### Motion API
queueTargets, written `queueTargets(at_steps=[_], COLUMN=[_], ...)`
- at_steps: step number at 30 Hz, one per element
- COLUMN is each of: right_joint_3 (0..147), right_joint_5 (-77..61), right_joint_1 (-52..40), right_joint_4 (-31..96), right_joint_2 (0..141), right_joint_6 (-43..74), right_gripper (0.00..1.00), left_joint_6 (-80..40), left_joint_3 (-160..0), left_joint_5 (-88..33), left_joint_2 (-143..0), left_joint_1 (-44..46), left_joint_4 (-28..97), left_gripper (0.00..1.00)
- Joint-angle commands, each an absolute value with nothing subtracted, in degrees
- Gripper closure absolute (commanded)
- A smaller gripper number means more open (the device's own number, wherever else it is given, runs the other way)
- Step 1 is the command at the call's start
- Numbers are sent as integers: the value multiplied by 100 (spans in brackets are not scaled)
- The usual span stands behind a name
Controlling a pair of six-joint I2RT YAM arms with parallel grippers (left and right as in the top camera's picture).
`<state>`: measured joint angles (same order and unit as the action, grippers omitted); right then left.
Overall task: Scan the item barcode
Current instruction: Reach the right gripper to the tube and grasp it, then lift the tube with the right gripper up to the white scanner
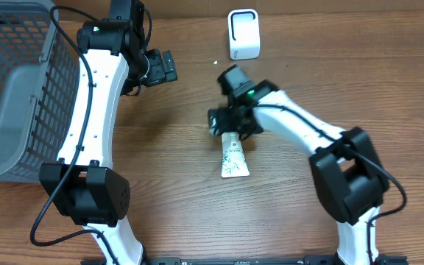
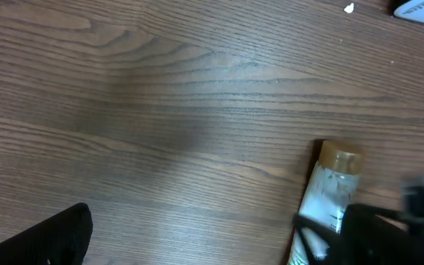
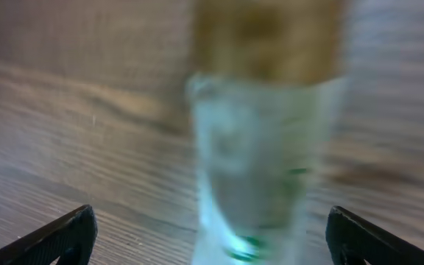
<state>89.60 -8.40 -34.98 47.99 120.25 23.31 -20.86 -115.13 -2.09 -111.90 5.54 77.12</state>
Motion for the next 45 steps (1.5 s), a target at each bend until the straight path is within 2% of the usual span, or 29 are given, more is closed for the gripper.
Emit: queueTargets(at_steps=[1,7,9,11,14,18,19,20,23,33,45], right_joint_3=[8919,8919,8919,8921,8921,8921,8921,8921,8921,9109,9891], right_joint_5=[-611,-355,-220,-36,14,14,14,12,12,132,1164], right_joint_1=[-3675,-3618,-3597,-3588,-3588,-3588,-3588,-3588,-3588,-3588,-3483], right_joint_4=[4803,4825,4827,4829,4831,4910,4925,4923,4917,5052,5655], right_joint_2=[12193,12309,12309,12309,12309,12309,12309,12309,12309,12302,12289], right_joint_6=[2272,2578,2574,2574,2571,2571,2571,2571,2569,2545,2502], right_gripper=[0,1,13,29,40,49,56,59,63,91,96], left_joint_6=[-2143,-2143,-2143,-2143,-2143,-2143,-2143,-2143,-2143,-2143,-2143], left_joint_3=[-11598,-11598,-11598,-11598,-11598,-11598,-11598,-11598,-11598,-11598,-11598], left_joint_5=[-189,-189,-189,-189,-189,-189,-189,-189,-189,-189,-189], left_joint_2=[-11220,-11220,-11220,-11220,-11220,-11220,-11220,-11220,-11220,-11220,-11220], left_joint_1=[565,565,565,565,565,565,565,565,565,565,565], left_joint_4=[7693,7693,7693,7693,7693,7693,7693,7693,7693,7693,7693], left_gripper=[0,0,0,0,0,0,0,0,0,0,0])
